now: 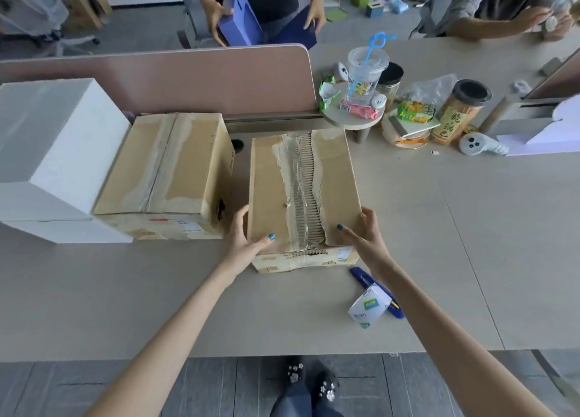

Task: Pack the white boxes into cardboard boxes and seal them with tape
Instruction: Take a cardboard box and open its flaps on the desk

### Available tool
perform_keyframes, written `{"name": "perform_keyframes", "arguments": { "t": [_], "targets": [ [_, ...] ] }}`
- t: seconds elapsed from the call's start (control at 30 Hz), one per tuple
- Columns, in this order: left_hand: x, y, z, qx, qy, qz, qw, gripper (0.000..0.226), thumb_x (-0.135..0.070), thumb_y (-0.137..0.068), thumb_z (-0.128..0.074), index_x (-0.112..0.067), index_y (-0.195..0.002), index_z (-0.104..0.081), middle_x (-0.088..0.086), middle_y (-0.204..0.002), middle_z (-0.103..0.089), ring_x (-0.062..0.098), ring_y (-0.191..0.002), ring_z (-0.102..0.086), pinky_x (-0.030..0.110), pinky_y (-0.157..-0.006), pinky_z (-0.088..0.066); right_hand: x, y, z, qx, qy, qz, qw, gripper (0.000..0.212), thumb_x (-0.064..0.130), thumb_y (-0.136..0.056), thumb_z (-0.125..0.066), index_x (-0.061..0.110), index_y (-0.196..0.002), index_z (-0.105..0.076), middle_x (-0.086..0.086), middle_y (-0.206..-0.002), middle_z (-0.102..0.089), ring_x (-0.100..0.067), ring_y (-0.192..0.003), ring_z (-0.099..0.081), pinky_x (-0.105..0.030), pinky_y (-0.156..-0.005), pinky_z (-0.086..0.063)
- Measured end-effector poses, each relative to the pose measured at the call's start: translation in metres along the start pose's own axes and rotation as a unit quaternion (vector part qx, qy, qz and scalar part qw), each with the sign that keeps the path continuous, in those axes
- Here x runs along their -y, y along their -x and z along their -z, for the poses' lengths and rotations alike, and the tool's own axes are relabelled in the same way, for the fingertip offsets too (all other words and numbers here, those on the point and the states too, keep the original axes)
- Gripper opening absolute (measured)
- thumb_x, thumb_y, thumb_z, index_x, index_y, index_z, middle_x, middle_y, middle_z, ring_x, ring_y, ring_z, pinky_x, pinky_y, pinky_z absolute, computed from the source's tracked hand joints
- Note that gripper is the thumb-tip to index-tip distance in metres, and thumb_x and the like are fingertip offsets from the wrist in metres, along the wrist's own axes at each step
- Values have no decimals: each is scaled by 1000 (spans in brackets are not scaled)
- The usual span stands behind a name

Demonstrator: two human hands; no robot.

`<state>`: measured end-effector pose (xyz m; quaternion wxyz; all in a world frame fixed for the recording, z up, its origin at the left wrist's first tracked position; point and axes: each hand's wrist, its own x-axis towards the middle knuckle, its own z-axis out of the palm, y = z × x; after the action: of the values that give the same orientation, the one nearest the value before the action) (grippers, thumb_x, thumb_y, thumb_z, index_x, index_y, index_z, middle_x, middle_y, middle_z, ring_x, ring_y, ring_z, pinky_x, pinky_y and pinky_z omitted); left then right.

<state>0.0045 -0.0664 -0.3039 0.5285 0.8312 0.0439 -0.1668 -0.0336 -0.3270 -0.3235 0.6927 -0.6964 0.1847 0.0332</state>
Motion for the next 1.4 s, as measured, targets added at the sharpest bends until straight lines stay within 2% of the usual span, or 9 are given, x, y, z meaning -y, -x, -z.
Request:
{"name": "perform_keyframes", "arguments": {
  "t": [0.13, 0.23, 0.37, 0.57, 0.77, 1.0, 1.07, 1.23, 1.4],
  "targets": [
    [5, 1, -3, -2, -45, -25, 999, 86, -22, -91, -70, -20, -156, -15, -9, -157, -19, 4, -141, -19, 24, -115, -18, -3, -6, 4, -15, 138, 12, 990, 61, 18, -89, -70, 14, -138, -35, 0, -126, -53, -15, -109, -54, -30, -93, -47],
    [12, 2, -3, -27, -151, -88, 984, 93, -36, -88, -72, -20, -158, -13, 4, -162, -14, 16, -149, -10, 33, -119, -13, 7, -11, 5, -16, 309, 97, 946, 86, 23, -73, -83, 13, -142, -32, -2, -143, -38, -24, -128, -38, -36, -104, -36],
    [15, 5, -3, -1, -332, -205, 921, 103, -54, -78, -74, -23, -158, -17, 4, -165, 1, 23, -150, 0, 40, -120, -7, 17, -4, 16, 74, 442, 144, 882, 112, 37, -64, -88, 23, -152, -21, 1, -161, -6, -21, -144, -13, -41, -107, -36],
    [-4, 7, -2, -16, -394, -283, 874, 89, -26, -80, -80, -22, -154, -30, 2, -162, -20, 24, -146, -25, 43, -118, -28, 30, 5, 24, 61, 563, 215, 795, 93, 47, -80, -74, 18, -153, -24, 2, -161, -18, -16, -146, -19, -43, -104, -46],
    [-23, 24, 7, -68, -374, -356, 854, 79, 3, -79, -67, -14, -149, -35, 7, -152, -40, 25, -131, -48, 45, -100, -49, 31, 11, 25, 36, 595, 277, 753, 73, 40, -88, -67, 6, -145, -38, -10, -147, -47, -26, -134, -47, -42, -91, -54],
    [-43, 36, 28, -218, -458, -355, 785, 68, 11, -71, -58, -10, -136, -55, 14, -147, -45, 32, -133, -45, 45, -105, -40, 30, 17, 12, 8, 656, 352, 668, 71, 8, -67, -79, 0, -127, -41, -16, -108, -65, -30, -85, -66, -35, -38, -52],
    [-39, 35, 33, -213, -509, -325, 768, 53, 8, -69, -66, -11, -118, -66, 12, -142, -51, 31, -129, -47, 47, -111, -34, 32, 19, 8, -12, 663, 330, 672, 67, -1, -68, -74, 3, -125, -40, -14, -102, -63, -29, -78, -65, -36, -36, -50],
    [-24, 26, 35, -184, -533, -266, 782, 28, -8, -69, -79, -14, -96, -73, 9, -127, -62, 28, -117, -56, 48, -113, -27, 44, 28, 17, -133, 536, 227, 802, 57, -20, -68, -50, 10, -114, -35, -16, -70, -58, -35, -42, -47, -33, -36, -38],
    [-19, 19, 17, -163, -562, -199, 786, 28, -30, -74, -77, -14, -97, -72, 10, -118, -66, 30, -111, -59, 55, -115, -19, 39, 35, 36, -225, 420, 176, 861, 46, -11, -82, -48, 13, -118, -32, -20, -87, -67, -40, -54, -52, -40, -49, -47]
  ]
}}
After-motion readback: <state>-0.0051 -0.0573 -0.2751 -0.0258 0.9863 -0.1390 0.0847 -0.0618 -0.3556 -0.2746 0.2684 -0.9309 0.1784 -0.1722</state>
